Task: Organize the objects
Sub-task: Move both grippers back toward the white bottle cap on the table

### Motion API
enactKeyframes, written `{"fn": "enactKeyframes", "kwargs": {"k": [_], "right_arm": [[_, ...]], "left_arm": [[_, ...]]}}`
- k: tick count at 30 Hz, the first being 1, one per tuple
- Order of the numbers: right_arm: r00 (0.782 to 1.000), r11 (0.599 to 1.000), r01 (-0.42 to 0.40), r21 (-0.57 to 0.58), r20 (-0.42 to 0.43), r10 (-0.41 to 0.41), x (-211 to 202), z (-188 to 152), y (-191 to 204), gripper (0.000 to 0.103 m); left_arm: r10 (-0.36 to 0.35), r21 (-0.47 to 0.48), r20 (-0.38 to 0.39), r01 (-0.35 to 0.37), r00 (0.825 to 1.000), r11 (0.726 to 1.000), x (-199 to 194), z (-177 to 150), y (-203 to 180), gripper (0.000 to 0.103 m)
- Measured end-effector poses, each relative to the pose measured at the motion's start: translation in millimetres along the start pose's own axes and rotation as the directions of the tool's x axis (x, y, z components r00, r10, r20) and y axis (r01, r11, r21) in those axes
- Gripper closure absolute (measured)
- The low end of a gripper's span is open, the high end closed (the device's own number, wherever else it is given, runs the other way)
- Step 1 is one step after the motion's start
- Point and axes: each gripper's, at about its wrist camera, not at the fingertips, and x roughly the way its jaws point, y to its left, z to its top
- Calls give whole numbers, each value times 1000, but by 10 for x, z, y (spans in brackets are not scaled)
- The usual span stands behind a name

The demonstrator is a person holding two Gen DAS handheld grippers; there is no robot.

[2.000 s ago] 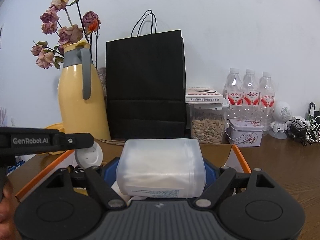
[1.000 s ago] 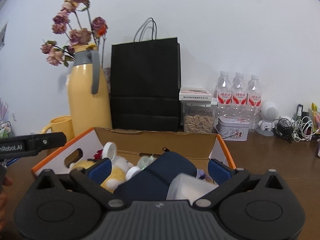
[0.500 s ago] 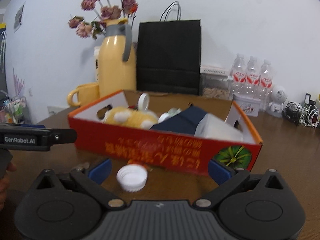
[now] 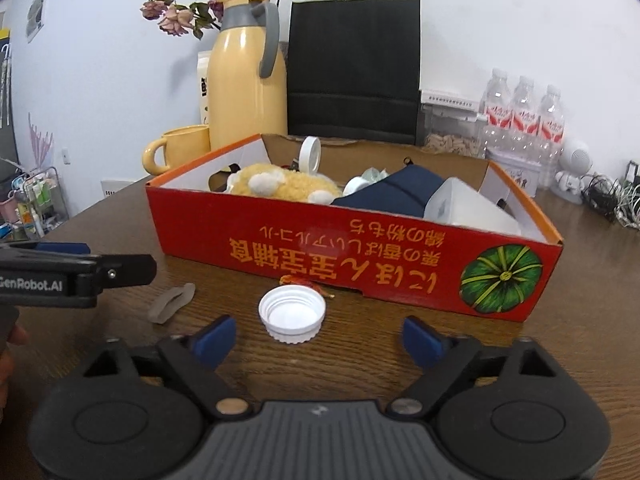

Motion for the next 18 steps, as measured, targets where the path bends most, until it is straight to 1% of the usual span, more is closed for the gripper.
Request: {"fn": "enactKeyframes", "kwargs": {"k": [4,9,10,11,14,16,18], "right_arm": [[1000,1000,-11,0,-25,11,68,25,54,27],[998,1000,-16,4,-58,16,173,62,111,29],[998,1000,-17,7,-64,18,191,66,114,31],[997,1000,-16,10,-71,17,208,71,117,31],[997,1000,-10,10,-71,11,230,84,126,32],[997,1000,-10,7,-70,11,232,87,129,35],[998,1000,-8,7,-69,8,244,96,134,36]], "left_arm": [[5,-9,-7,-5,1000,1000,6,4,11,0],[6,-8,-10,-6,1000,1000,4,2,11,0],[6,-8,-11,-6,1000,1000,4,1,10,0],[7,-8,-12,-7,1000,1000,5,1,9,0],[9,-7,-16,-9,1000,1000,11,-2,13,0],[11,-7,-18,-11,1000,1000,13,-6,13,0],[12,-8,-19,-12,1000,1000,15,-6,14,0]]}}
